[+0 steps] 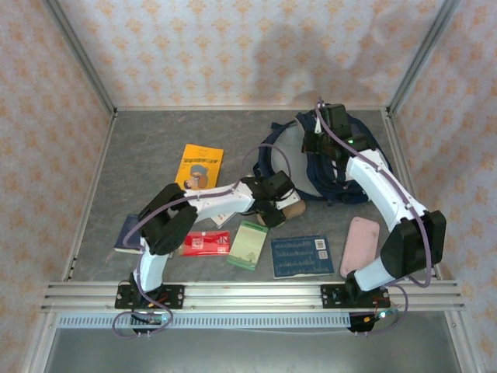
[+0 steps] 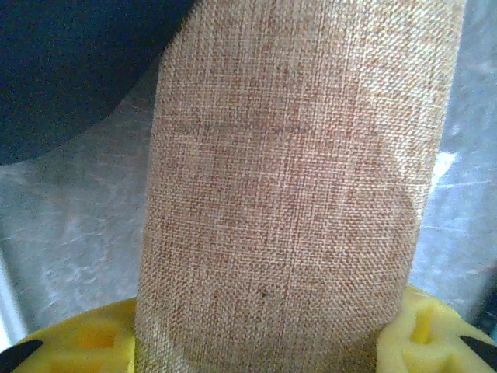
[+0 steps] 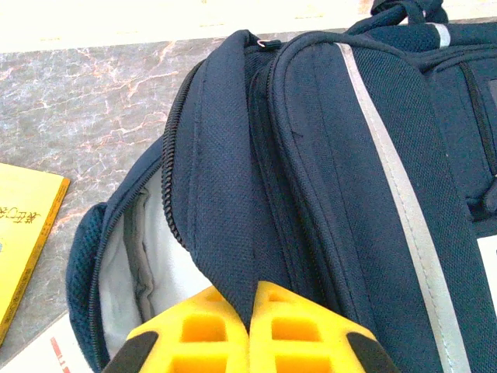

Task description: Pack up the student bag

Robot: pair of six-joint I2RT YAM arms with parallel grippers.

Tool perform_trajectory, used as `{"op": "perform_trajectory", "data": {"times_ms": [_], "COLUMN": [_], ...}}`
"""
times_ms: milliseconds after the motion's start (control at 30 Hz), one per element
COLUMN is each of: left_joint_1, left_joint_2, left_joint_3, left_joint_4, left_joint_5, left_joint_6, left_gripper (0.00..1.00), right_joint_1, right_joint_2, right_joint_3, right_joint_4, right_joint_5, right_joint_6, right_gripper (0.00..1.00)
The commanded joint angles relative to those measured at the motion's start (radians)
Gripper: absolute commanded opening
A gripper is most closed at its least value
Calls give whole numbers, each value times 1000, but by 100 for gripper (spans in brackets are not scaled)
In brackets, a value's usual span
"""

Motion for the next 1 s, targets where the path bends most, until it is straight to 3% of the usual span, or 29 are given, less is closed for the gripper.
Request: {"op": "perform_trajectory", "data": {"times_ms": [0,300,567,800,967], "left_joint_1": [7,9,24,137,220], "left_joint_2": [-165,-438,-597,-579,-445], "left_joint_3": [-3,-137,-165,-89,53], "left_joint_4": [-13,-41,-79,-92,-131], "left_joint_5": [-22,-42,-50,54,113], "left_joint_6": [-67,-233,-366,-505,-680], "left_gripper": [19,15,16,16,19], "right_joint_1": [-9,-9,-9,-8,-9], "right_joint_2": [-69,-92,-101,-100,-76], "right_joint_3": [4,-17,-33,-44,-30], "right_joint_4": [55,81,107,150,200], "right_joint_5": [62,47,-80,-186,-277], "right_joint_6": [35,68,78,237,424], "right_gripper": [0,0,0,0,0]}}
